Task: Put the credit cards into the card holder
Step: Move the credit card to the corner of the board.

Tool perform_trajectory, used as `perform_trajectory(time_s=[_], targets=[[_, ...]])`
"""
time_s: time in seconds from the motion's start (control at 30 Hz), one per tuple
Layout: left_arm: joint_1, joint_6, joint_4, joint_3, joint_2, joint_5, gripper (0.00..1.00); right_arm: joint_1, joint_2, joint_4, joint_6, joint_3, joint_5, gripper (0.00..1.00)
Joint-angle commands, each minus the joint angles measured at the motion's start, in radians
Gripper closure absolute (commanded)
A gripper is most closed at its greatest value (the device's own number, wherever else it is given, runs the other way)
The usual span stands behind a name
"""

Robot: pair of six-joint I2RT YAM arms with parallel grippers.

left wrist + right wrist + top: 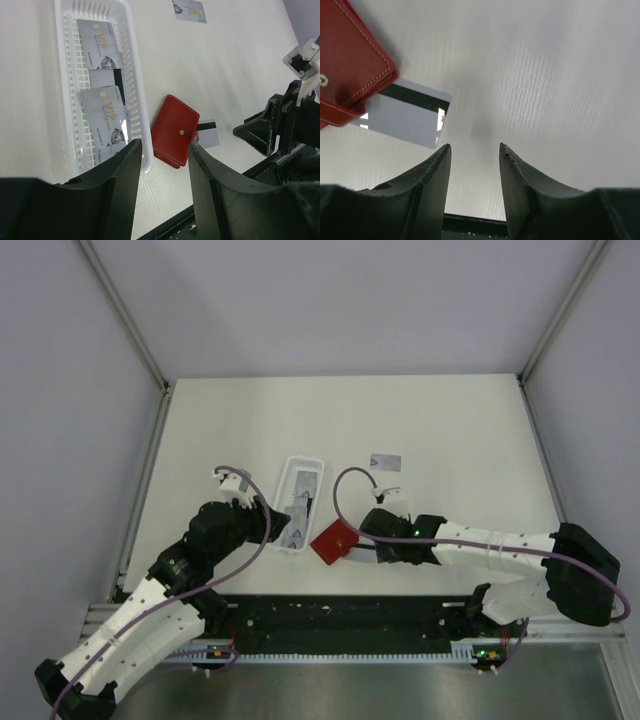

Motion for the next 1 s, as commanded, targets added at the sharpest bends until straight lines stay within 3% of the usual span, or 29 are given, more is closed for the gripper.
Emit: perform_trajectory(time_s=[0.0, 0.4, 0.6, 0.97], targets=[[0.003, 0.001, 0.030, 0.031, -0.011, -0.014, 0.52, -0.074, -0.015, 0.072, -0.111, 0.039, 0.012, 0.58], [0.003, -0.002, 0.032, 0.008, -0.012, -0.002, 0.52, -0.146, 0.150, 0.263, -0.295, 0.103, -0.096, 0.68], [0.001, -0.002, 0.030, 0.007, -0.014, 0.002, 0.52, -0.147, 0.247, 0.307, -0.318, 0.118, -0.154, 0.72], [0.003, -0.005, 0.032, -0.010, -0.018, 0.001, 0.53, -0.126, 0.285, 0.349, -0.341, 0.086, -0.224, 0.75]])
